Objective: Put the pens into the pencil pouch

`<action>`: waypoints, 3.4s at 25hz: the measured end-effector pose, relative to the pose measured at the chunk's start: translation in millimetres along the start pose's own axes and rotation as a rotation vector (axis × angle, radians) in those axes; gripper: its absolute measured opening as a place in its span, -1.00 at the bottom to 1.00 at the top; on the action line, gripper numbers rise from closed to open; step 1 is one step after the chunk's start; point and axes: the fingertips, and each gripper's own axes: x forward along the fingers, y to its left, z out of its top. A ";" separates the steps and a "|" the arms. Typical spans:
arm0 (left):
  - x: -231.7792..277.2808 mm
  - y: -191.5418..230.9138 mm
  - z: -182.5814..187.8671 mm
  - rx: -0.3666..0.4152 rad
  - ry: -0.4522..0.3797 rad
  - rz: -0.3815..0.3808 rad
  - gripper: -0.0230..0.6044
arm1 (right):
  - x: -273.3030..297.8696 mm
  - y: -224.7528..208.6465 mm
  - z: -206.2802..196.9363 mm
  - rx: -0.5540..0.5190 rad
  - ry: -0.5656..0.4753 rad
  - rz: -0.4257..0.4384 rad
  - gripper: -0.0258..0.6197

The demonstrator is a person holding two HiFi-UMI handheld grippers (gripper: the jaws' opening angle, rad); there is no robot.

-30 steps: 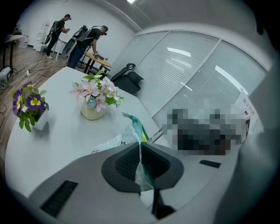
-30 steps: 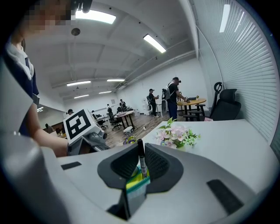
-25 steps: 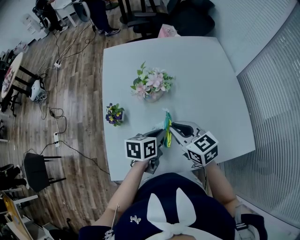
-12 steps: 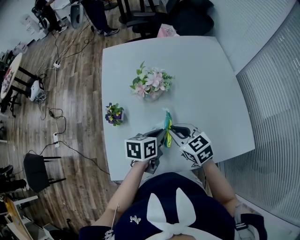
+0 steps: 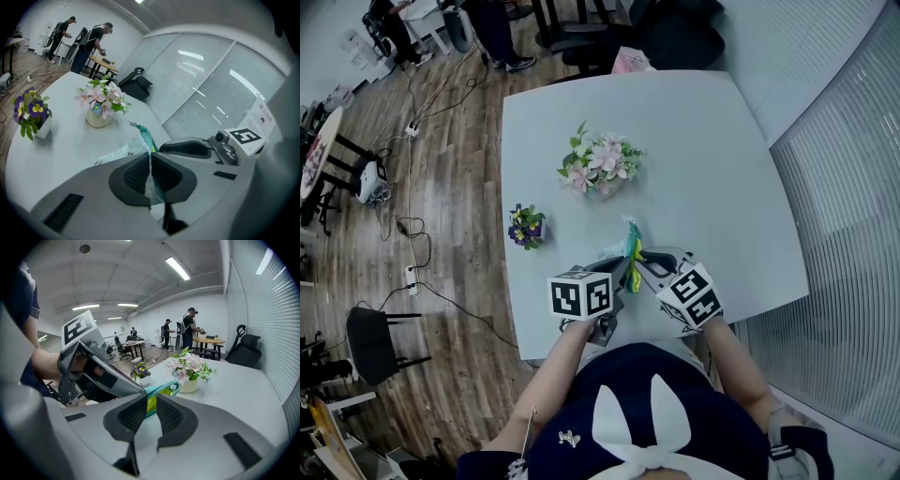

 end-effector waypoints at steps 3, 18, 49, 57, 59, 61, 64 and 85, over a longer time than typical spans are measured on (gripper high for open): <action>0.4 2.0 -1.7 -0.002 0.001 0.003 -0.83 | 0.6 1.3 -1.8 -0.006 0.006 0.004 -0.67; -1.9 6.2 -0.9 -0.010 -0.008 0.025 -0.83 | -11.4 -2.7 -1.2 -0.018 -0.006 0.008 -0.57; -9.9 10.6 -10.9 -0.041 -0.020 0.052 -0.83 | 26.5 -29.6 -115.3 -0.371 0.398 0.048 -0.58; -9.1 17.0 -17.3 -0.062 -0.019 0.068 -0.83 | 43.5 -28.8 -138.2 -0.450 0.480 0.088 -0.59; -8.0 18.1 -18.2 -0.065 -0.017 0.071 -0.83 | 48.0 -29.8 -142.7 -0.462 0.495 0.095 -0.59; -7.4 19.2 -18.5 -0.069 -0.017 0.074 -0.83 | 53.0 -31.7 -146.6 -0.468 0.509 0.103 -0.59; -7.9 19.6 -18.5 -0.075 -0.019 0.076 -0.83 | 60.1 -35.0 -151.7 -0.479 0.535 0.111 -0.59; -9.4 22.9 -31.1 -0.110 -0.016 0.086 -0.83 | 90.6 -50.9 -182.6 -0.577 0.687 0.129 -0.70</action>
